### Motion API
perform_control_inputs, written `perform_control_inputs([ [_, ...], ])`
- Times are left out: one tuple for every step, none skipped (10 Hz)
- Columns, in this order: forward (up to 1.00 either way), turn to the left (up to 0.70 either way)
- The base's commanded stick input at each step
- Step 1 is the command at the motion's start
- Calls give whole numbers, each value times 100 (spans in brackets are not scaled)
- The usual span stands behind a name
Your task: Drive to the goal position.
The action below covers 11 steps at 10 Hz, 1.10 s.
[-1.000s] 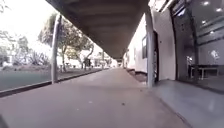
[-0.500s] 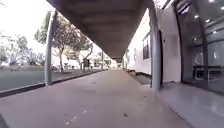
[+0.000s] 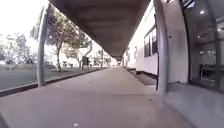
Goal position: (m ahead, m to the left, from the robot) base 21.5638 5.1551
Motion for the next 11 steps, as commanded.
perform_control_inputs([
  [70,0],
  [70,0],
  [70,0],
  [70,0],
  [70,0],
  [70,0],
  [70,0],
  [70,0],
  [70,0],
  [70,0],
  [70,0],
])
